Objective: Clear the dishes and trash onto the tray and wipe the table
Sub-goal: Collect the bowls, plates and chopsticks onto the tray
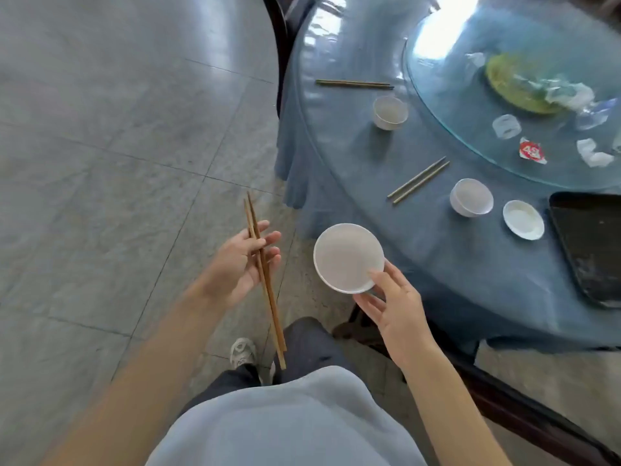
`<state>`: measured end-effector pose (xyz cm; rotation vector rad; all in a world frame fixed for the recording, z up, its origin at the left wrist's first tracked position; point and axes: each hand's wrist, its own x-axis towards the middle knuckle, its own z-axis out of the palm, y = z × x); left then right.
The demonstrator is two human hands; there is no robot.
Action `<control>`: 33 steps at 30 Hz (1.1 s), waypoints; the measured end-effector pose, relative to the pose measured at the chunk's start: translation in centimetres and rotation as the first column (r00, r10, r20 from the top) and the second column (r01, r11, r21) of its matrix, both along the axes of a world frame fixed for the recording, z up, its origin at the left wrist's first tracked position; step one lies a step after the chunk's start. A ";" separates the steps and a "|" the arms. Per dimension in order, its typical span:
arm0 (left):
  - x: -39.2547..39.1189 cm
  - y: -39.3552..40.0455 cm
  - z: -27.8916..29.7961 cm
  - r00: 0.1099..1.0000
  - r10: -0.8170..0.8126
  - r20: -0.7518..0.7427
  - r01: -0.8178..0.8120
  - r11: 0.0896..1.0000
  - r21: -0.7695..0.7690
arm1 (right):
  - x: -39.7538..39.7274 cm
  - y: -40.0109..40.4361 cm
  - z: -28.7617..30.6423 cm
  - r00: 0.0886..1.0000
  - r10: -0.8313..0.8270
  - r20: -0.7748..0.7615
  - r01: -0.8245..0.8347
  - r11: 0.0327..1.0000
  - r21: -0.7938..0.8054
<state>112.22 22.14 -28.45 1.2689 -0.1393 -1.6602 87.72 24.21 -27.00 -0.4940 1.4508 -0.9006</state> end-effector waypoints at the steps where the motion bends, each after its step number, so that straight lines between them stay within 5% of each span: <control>1: -0.5 -1.7 0.3 0.998 -0.061 0.009 0.061 0.998 -0.006 | -0.4 -0.5 0.3 0.998 -0.059 0.007 0.059 0.998 0.001; 14: -16.5 -26.5 -4.5 0.846 -0.450 0.286 0.496 0.860 -0.115 | -13.8 -14.7 -1.3 0.767 -0.641 -0.018 0.640 0.767 -0.039; 24: -29.0 -40.6 -10.7 0.478 -0.561 0.676 0.712 0.699 0.076 | -23.8 -26.4 -6.5 0.692 -0.706 -0.152 0.717 0.696 0.028; 33: -33.3 -43.7 -14.1 0.229 -0.539 0.811 0.723 0.652 0.229 | -25.6 -29.9 -9.9 0.715 -0.662 -0.226 0.693 0.713 0.104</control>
